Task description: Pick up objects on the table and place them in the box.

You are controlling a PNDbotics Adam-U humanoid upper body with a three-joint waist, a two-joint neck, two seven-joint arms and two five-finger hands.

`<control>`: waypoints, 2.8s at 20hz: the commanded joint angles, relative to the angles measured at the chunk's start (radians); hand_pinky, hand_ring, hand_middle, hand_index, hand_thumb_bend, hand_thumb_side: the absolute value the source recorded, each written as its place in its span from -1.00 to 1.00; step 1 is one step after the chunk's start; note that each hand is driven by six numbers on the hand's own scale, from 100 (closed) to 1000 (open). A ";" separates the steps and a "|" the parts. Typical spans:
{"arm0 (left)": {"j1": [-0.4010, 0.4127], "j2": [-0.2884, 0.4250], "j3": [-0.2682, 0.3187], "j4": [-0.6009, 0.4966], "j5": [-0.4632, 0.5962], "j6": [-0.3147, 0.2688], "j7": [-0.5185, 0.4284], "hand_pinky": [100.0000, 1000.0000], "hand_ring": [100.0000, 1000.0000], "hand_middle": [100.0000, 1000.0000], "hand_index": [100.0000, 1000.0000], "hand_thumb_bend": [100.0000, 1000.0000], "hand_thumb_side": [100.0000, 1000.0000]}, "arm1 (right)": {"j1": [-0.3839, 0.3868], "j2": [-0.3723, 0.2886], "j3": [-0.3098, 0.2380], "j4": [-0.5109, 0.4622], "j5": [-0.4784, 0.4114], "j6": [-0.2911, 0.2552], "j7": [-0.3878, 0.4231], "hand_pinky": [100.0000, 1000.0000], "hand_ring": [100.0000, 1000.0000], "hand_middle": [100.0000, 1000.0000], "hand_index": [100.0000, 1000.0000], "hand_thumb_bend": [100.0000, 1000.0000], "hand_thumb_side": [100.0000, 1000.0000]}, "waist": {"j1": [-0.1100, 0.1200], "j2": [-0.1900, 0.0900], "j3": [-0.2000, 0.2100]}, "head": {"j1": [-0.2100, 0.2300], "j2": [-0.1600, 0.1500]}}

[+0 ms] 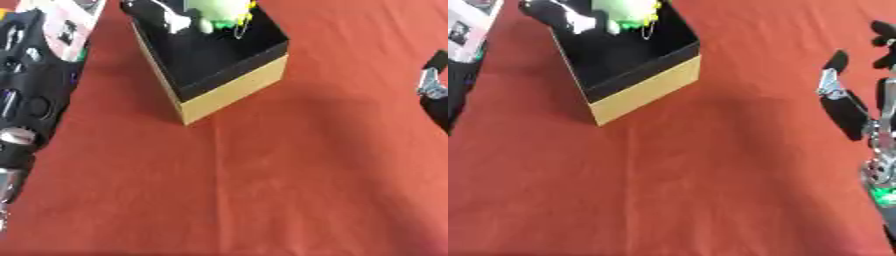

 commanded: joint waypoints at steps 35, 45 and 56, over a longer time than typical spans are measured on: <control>0.039 0.427 0.122 0.205 -0.082 -0.123 0.021 0.79 0.91 0.84 0.75 0.20 -0.56 | 0.023 -0.038 -0.030 -0.016 0.010 0.009 0.013 0.05 -0.02 0.22 0.68 -1.00 -0.01 | -0.014 -0.049 0.044 | -0.013 0.005; 0.016 0.404 0.171 0.340 -0.229 -0.079 0.083 0.80 0.93 0.86 0.76 0.25 -0.68 | 0.018 -0.033 -0.024 -0.016 0.005 0.013 0.008 0.05 -0.02 0.22 0.68 -1.00 -0.02 | -0.021 -0.030 0.032 | -0.003 0.005; -0.018 0.386 0.212 0.403 -0.313 -0.025 0.147 0.79 0.94 0.88 0.77 0.20 -0.76 | 0.009 -0.031 -0.015 -0.016 -0.002 0.016 0.002 0.05 -0.02 0.22 0.68 -1.00 -0.02 | -0.031 -0.004 0.026 | 0.032 -0.002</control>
